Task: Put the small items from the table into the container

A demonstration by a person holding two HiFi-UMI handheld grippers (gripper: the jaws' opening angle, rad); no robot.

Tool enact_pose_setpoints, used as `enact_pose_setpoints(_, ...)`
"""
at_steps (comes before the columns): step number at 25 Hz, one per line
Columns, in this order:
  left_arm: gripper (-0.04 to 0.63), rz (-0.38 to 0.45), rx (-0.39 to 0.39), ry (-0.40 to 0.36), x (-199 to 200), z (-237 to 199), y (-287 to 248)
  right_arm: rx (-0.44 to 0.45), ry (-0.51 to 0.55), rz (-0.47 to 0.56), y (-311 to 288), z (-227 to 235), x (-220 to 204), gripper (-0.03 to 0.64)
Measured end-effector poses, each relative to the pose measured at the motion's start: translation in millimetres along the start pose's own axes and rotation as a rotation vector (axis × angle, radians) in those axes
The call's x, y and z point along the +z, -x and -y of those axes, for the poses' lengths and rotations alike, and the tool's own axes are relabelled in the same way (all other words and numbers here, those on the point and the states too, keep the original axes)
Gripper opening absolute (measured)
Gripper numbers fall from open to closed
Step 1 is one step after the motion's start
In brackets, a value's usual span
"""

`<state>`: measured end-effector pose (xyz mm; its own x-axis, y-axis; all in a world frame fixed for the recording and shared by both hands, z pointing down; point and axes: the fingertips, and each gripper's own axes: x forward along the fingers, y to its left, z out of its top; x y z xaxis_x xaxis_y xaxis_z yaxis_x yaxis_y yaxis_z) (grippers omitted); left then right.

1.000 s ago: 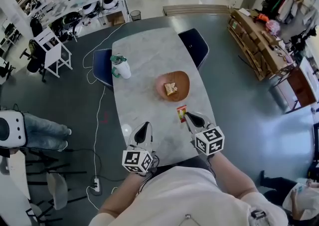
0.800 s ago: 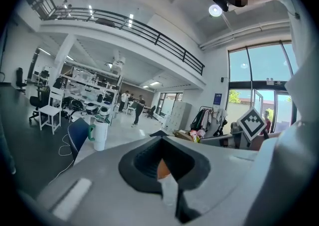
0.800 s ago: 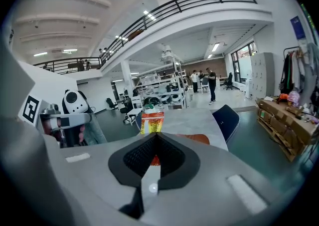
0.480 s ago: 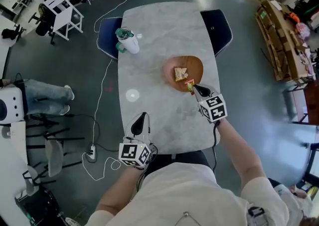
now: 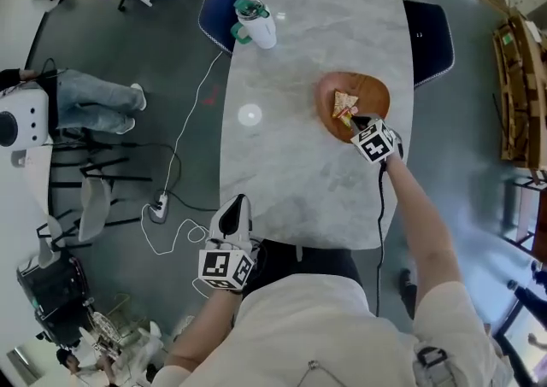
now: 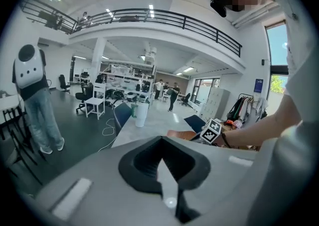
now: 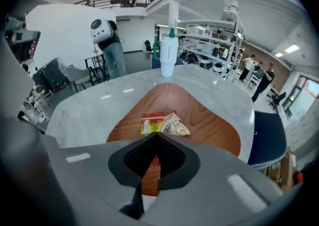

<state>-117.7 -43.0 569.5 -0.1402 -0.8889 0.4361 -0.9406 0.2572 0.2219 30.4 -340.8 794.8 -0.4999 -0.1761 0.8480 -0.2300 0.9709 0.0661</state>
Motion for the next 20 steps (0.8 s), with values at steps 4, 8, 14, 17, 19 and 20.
enact_pose_setpoints(4, 0.003, -0.007, 0.046, 0.009, -4, -7, 13, 0.003, 0.114, -0.104, -24, 1, -9, 0.029)
enact_pose_setpoints(8, 0.003, -0.013, 0.052, 0.012, -3, -7, 18, -0.025, 0.144, -0.174, -33, 4, -18, 0.054)
enact_pose_setpoints(14, 0.003, 0.002, 0.018, 0.003, 6, -1, 18, -0.095, 0.124, -0.149, -13, 14, -19, 0.095)
enact_pose_setpoints(17, 0.003, 0.024, -0.034, -0.010, 17, 3, 11, -0.199, 0.068, -0.036, 34, 29, 1, 0.076)
enact_pose_setpoints(19, 0.003, 0.041, -0.073, -0.018, 24, 7, 6, -0.252, 0.009, 0.070, 78, 28, 21, 0.066)
enact_pose_setpoints(20, 0.003, 0.052, -0.097, -0.023, 29, 11, 3, -0.276, -0.023, 0.131, 103, 24, 31, 0.045)
